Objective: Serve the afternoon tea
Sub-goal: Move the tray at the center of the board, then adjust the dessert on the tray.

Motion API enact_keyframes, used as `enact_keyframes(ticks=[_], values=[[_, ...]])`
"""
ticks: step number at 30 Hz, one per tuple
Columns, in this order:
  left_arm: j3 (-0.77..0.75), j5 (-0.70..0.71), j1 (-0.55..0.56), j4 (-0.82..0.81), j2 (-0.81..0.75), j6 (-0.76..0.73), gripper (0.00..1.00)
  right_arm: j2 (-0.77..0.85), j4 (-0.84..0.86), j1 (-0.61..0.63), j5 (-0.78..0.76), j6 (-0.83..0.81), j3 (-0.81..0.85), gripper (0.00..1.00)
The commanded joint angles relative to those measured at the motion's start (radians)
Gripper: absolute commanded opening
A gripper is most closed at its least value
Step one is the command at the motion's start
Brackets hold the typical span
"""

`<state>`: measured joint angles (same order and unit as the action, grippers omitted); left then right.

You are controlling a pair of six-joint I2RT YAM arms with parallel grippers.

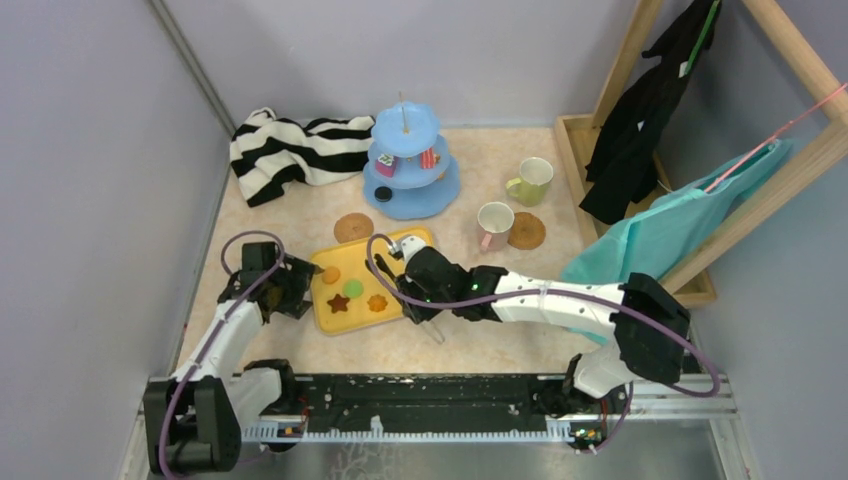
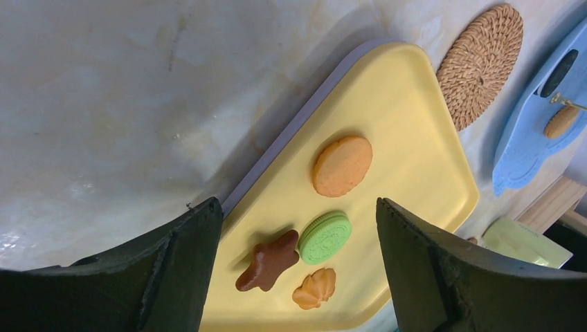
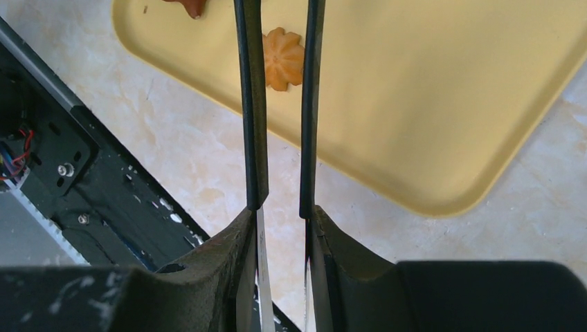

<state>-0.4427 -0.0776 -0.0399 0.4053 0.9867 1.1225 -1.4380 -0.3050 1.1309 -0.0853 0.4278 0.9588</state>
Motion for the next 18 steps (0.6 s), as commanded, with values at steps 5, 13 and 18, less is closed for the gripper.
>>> enact_keyframes(ticks=[5,13,18], values=[[-0.061,0.067,0.033,-0.029,-0.048,-0.025,0.88,-0.080,-0.073,0.032,-0.013,-0.059,0.126,0.31],[-0.129,0.206,0.034,-0.006,-0.157,-0.194,0.91,-0.204,-0.174,0.038,0.009,-0.102,0.259,0.32],[-0.168,0.268,0.034,-0.019,-0.201,-0.265,0.92,-0.307,-0.214,0.038,0.032,-0.107,0.325,0.32]])
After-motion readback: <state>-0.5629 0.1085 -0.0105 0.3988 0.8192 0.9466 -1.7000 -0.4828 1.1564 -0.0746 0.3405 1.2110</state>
